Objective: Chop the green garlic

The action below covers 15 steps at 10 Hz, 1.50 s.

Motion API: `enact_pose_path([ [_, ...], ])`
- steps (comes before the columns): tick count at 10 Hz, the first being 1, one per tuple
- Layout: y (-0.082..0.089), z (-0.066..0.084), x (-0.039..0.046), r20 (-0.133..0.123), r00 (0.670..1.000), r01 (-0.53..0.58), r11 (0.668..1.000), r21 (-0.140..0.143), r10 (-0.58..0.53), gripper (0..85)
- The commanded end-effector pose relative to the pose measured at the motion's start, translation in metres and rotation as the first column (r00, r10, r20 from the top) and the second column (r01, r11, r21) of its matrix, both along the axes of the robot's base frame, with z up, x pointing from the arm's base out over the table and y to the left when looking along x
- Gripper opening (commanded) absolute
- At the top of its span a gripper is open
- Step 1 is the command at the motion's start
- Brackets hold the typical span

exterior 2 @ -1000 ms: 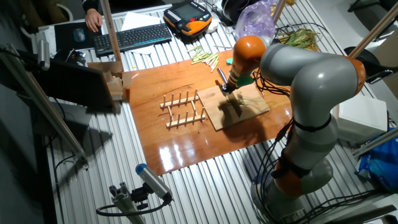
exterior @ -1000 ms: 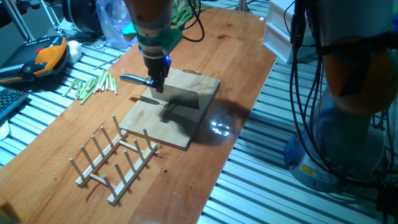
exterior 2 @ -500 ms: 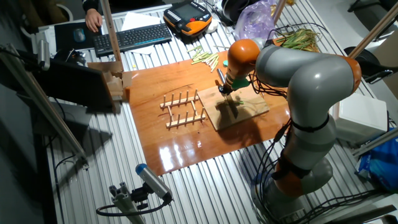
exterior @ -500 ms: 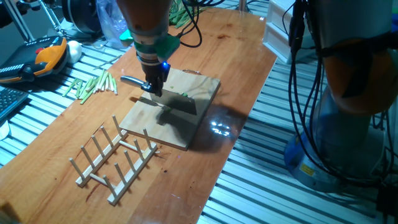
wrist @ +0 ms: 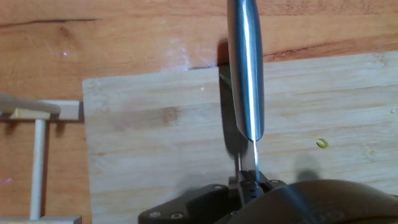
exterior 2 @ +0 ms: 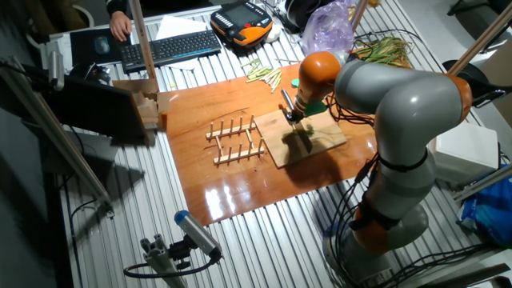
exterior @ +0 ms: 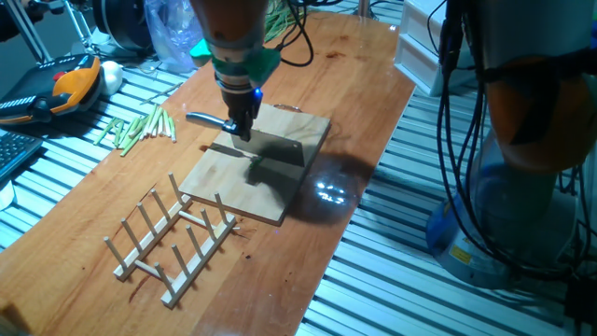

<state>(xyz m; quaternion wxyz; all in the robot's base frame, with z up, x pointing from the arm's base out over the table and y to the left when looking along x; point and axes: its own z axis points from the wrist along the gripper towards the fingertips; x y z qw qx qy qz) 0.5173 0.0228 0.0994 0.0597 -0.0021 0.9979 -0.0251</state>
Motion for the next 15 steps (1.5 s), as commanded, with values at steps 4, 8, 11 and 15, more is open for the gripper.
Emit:
enact_pose_path([
  [4,-0.001,-0.008,-0.0004,0.013,1.0,-0.003,1.0,-0.002,0.003,0.0],
  [8,-0.001,-0.024,0.009,0.04,0.999,-0.006,1.0,0.015,0.005,0.0],
  [11,0.009,-0.019,0.0236,0.086,0.996,0.028,0.999,0.025,-0.03,0.0],
  [15,0.012,-0.001,0.0279,0.047,0.999,0.017,1.0,0.015,-0.017,0.0],
])
